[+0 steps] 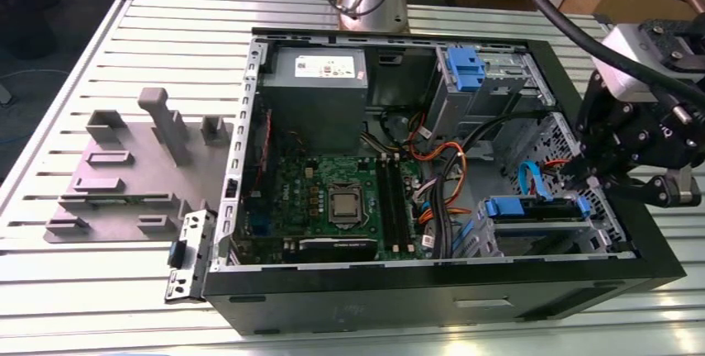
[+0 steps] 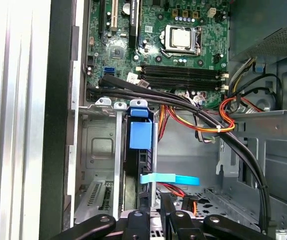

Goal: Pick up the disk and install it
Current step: 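Insert the second disk wire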

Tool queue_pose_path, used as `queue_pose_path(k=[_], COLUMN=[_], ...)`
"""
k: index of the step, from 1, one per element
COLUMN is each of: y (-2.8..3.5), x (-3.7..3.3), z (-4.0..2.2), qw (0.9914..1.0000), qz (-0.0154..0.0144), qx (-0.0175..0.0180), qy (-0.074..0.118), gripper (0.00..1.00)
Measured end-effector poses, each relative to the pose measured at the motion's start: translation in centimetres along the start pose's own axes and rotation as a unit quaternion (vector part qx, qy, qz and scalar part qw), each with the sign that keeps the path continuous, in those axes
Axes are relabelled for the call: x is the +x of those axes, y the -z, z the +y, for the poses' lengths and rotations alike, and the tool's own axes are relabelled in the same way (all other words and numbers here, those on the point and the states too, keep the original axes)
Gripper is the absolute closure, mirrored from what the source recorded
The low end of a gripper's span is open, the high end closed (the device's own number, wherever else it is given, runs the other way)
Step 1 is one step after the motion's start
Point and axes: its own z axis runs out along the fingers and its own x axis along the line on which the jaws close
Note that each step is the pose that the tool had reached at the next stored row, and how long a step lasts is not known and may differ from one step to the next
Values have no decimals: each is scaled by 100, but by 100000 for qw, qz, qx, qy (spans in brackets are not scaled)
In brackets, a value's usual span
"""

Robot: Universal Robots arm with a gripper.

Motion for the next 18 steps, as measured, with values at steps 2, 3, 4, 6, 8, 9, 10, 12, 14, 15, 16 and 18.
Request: queue_pose_path(k=[2, 3, 4, 6, 8, 9, 10, 12, 14, 15, 16, 18], y=[0, -1, -4, -9, -15, -17, -21, -32, -51, -61, -71, -86], x=[-13, -27, -43, -79, -120, -137, -151, -170, -188, -198, -206, -216], z=[0, -1, -1, -2, -4, -4, -5, -7, -16, -23, -33, -50], qw=[100000, 100000, 100000, 100000, 100000, 100000, 100000, 100000, 100000, 100000, 100000, 100000], qz=[17, 16, 16, 16, 19, 22, 16, 11, 12, 17, 21, 6], qx=[0, 0, -2, 0, 0, 0, 1, 0, 0, -5, -8, -17], qy=[1, 5, 0, 0, 1, 1, 0, 2, 10, 3, 1, 1], gripper=[76, 76, 76, 76, 76, 76, 76, 76, 76, 76, 76, 76])
